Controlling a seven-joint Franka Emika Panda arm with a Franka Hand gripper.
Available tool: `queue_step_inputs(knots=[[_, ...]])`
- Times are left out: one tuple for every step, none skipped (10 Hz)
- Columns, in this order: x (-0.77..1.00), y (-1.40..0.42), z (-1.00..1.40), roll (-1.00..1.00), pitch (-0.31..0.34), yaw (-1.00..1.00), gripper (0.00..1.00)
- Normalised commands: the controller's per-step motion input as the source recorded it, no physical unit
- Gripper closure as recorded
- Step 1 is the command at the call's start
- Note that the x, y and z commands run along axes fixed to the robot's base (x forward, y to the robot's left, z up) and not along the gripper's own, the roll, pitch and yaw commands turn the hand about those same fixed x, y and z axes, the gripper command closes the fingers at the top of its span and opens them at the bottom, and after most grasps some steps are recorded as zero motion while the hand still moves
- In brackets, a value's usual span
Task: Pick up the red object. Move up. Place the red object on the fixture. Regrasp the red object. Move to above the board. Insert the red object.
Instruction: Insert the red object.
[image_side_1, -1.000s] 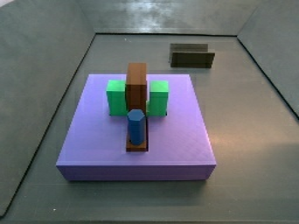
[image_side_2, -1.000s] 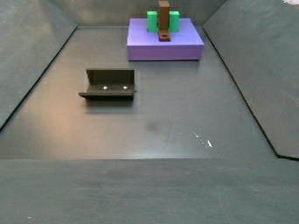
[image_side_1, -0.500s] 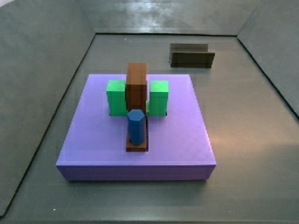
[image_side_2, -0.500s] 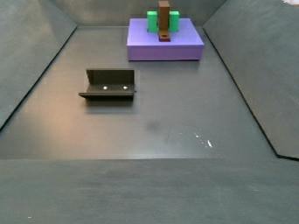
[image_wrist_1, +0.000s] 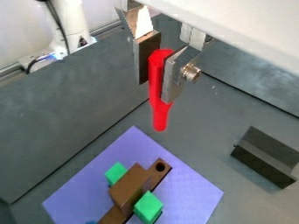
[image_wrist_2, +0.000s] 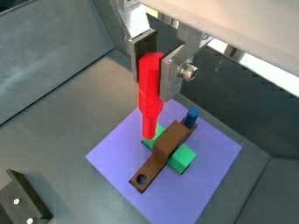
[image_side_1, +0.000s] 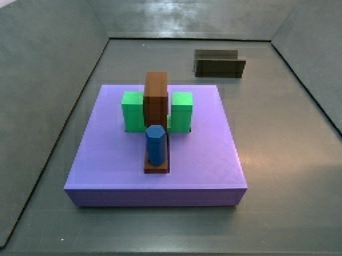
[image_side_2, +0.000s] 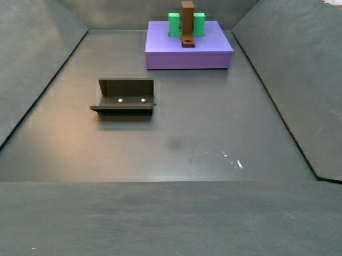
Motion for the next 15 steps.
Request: queue_step_inputs(knots=[[0.36,0.34,-0.53,-0.25,-0.031,-0.47,1.00],[0.39,0.33,-0.52,-0.25,-0.050,-0.48,1.00],[0.37,0.26,-0.44,-0.29,-0.060,-0.51,1.00],[0.35,0.25,-0.43,-0.30,-0.059,-0.52,1.00],[0.10,0.30,-0.58,-0.24,0.000,-0.51,1.00],[-0.09,0.25,-0.56,-0.28,0.029,-0.50,1.00],[-0.04,0.11,-0.40,-0.35,0.000,-0.48,1.00],[0.00,0.12,-0.40,-0.36,0.000,-0.43,1.00],[-0.10,0.15,-0.71,-0.24,0.000,-0.22,1.00],[-0.16,0.10,-0.80,-0.20,0.000,-0.11,1.00],[-0.15,0.05,-0.77,-0.16,0.000,-0.11,1.00],[-0.19,0.00,-0.63,0.02,-0.016,-0.16,1.00],[-0.21,-0.02,-0.37,0.01,-0.003,-0.13,1.00],[-0.39,0.00,-0.08,-0.17,-0.176,-0.06,1.00],[-0.28,0.00,0.00,-0.19,-0.149,0.00,1.00]])
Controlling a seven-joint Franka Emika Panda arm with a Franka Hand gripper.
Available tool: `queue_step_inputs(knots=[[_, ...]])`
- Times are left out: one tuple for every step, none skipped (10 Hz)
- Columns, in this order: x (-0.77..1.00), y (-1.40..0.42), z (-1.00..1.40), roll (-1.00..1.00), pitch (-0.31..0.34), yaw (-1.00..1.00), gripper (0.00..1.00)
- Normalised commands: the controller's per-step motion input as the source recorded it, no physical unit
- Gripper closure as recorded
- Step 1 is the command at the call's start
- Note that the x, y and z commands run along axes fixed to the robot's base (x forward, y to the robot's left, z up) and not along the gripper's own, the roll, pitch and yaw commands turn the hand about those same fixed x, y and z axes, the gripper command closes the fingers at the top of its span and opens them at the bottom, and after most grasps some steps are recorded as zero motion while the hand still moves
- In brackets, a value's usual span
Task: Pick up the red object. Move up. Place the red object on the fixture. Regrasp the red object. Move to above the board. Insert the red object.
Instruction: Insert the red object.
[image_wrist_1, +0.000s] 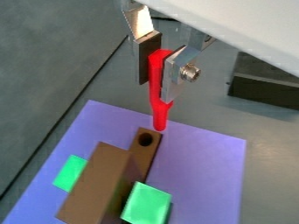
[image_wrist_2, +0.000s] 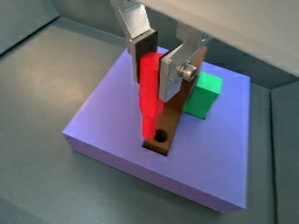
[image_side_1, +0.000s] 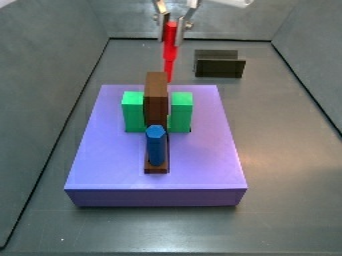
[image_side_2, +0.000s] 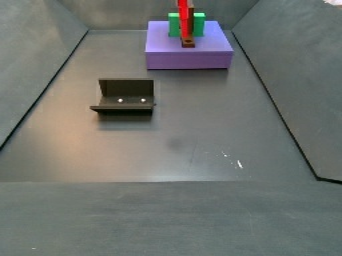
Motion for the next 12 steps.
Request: queue_step_inputs(knots=[[-0.25,-0.11,0.00,-0.07,-0.156,0.00,1.00],[-0.21,-0.19,-0.06,0.00,-0.234,-0.03,1.00],[0.00,-0.22,-0.03,0.02,-0.307,0.00,1.00],[-0.50,-0.12,0.06,0.00,-0.500,0.00,1.00],[-0.13,-0.02,0.17,0.13,-0.404,0.03,1.00],[0.00,0.00,0.02,0.20,-0.179,0.02,1.00],[0.00,0.00,0.00,0.23,-0.129,0.00,1.00],[0.00,0.00,-0.04,0.23,-0.101,0.00,1.00],[0.00,-0.05,-0.17,0.18,-0.116,0.00,1.00],[0.00,-0.05,-0.20,0.15,-0.130,0.00,1.00],[-0.11,-0.07,-0.11,0.04,-0.114,0.00,1.00],[-0.13,-0.08,-0.11,0.00,-0.120,0.00,1.00]])
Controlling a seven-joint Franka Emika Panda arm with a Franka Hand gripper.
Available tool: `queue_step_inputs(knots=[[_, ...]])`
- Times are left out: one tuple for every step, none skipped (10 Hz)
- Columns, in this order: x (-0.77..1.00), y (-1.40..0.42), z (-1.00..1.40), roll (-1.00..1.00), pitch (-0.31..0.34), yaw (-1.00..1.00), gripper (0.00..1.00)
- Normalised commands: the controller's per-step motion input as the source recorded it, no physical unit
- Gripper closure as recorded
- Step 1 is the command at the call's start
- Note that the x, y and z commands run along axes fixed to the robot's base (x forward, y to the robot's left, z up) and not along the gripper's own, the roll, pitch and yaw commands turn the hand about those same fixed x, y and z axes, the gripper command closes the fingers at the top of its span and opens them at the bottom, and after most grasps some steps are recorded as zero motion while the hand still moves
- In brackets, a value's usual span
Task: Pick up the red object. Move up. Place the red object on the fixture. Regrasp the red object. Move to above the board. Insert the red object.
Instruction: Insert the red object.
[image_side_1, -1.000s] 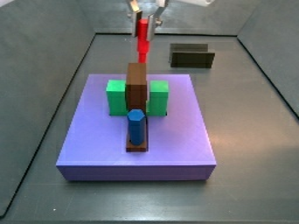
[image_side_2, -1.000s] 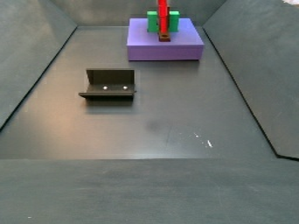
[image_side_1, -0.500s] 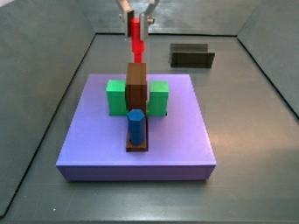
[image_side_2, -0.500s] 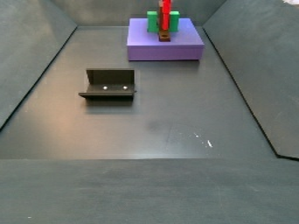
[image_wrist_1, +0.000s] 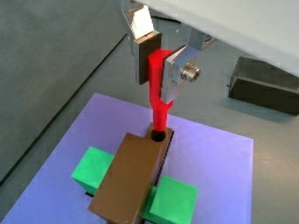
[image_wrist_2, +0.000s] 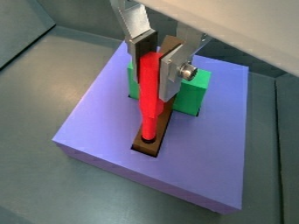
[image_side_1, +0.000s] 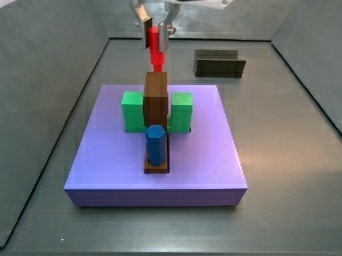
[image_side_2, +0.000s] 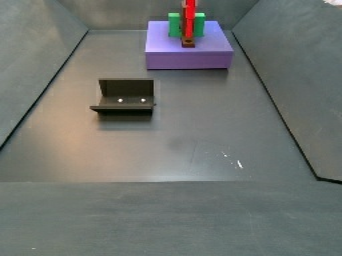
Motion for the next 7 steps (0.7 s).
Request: queue_step_inputs(knots=[[-0.09,-0.04,-0.14,0.00,-0.133,0.00,1.00],[-0.12,0.00,-0.17,0.00,-0.134,0.00,1.00],[0.00,-0.03,-0.18,0.00,-0.149,0.00,1.00],[0.02,-0.02,-0.13,0.00,-0.164,0.00,1.00],[0.03,-0.02,-0.10,0.00,-0.156,0.00,1.00],[0.01,-0.01,-0.09,0.00,-0.144,0.00,1.00],[0.00,0.00,-0.08,0.00,-0.140,0.00,1.00]])
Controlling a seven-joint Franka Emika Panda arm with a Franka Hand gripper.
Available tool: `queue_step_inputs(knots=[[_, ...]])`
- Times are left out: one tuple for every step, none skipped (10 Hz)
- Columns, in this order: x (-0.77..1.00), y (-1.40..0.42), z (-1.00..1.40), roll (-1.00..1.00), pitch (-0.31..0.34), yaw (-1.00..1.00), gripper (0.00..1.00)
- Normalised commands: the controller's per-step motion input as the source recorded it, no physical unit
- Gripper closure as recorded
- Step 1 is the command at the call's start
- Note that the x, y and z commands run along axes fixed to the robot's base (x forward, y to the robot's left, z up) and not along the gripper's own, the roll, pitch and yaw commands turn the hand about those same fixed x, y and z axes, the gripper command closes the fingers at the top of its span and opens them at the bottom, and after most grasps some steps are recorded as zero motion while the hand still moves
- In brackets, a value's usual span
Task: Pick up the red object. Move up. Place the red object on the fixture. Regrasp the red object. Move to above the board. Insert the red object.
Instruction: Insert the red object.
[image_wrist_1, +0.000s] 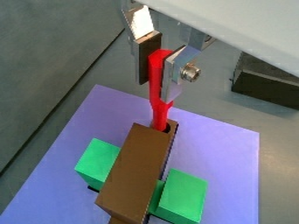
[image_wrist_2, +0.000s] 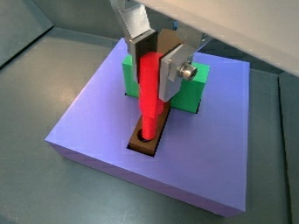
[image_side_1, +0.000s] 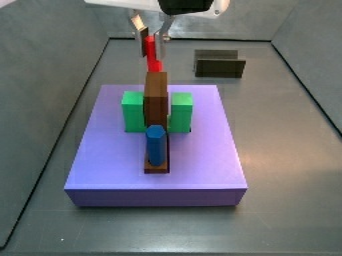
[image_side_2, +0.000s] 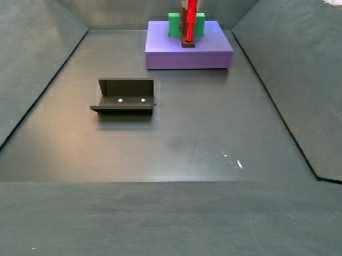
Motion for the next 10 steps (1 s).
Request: queue_step_inputs(knots=[[0.00,0.00,-0.08,0.00,-0.137,0.01,1.00],[0.09,0.00,-0.04,0.00,-0.140,0.05,1.00],[0.07,0.00,-0.06,0.00,-0.143,0.05,1.00],[0.02,0.00,-0.11,0.00,-0.143,0.05,1.00],[0.03,0.00,-0.15,0.03,-0.150,0.07,1.00],[0.00,0.00,-0.18,0.05,-0.154,0.07,1.00],[0.00,0.00,-0.20,0.04,-0.151,0.05,1.00],[-0.01,0.00,-0.19,0.03,-0.139,0.02,1.00],[0.00,0.00,-0.18,0.06,-0.139,0.00,1.00],[0.00,0.05,-0.12,0.11,-0.131,0.00,1.00]])
